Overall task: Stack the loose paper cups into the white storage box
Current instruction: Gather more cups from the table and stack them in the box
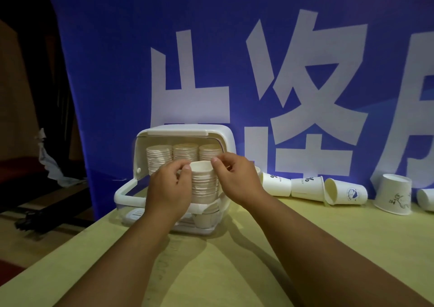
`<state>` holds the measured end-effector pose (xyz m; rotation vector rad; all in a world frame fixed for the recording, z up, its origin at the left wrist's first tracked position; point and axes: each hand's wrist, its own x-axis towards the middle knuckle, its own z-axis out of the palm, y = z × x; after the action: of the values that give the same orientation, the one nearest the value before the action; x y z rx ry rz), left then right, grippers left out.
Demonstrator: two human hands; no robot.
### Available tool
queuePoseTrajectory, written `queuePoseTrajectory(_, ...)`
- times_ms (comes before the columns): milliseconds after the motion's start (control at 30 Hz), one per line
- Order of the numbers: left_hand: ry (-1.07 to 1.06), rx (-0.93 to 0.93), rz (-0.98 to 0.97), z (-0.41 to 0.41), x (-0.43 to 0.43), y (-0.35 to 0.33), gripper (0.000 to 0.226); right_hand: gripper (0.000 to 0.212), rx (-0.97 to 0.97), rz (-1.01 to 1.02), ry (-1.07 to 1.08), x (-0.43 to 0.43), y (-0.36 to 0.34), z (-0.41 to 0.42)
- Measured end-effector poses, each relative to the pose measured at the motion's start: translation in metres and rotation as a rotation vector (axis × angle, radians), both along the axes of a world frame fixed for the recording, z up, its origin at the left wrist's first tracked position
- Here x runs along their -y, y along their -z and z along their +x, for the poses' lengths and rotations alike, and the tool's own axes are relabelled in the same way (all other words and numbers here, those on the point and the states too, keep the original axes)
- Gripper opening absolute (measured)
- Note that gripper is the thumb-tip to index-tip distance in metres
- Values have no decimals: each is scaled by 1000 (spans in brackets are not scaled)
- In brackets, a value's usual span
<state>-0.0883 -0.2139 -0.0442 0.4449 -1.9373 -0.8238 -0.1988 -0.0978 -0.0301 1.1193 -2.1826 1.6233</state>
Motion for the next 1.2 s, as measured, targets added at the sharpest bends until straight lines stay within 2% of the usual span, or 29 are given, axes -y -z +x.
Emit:
queuePoseTrajectory(200, -10, 36, 12, -1, 1, -1, 22, 28, -14, 26, 41, 2, 9, -5)
queuePoseTrajectory(367, -79, -20, -84, 1, -1, -2, 5, 28, 26, 23, 24, -3, 9, 0)
queuePoseTrajectory(500, -94, -44, -161, 9, -12, -5, 20, 20, 84, 88, 79, -21, 11, 9)
queuePoseTrajectory(700, 41, 140, -406, 14, -62, -7, 30, 12, 66, 195, 161, -82, 18, 21)
queuePoseTrajectory(933, 207, 442, -273, 6, -148, 18, 32, 15, 123, 302, 296, -197, 27, 18)
queuePoseTrajectory(1033, 302, 481, -182, -7, -179, 19, 31, 13, 191, 365, 308, -249, 31, 9)
queuePoseTrajectory(1200, 429, 542, -162, -26, -242, 21, 19, 13, 261, 533, 438, -335, 43, -10)
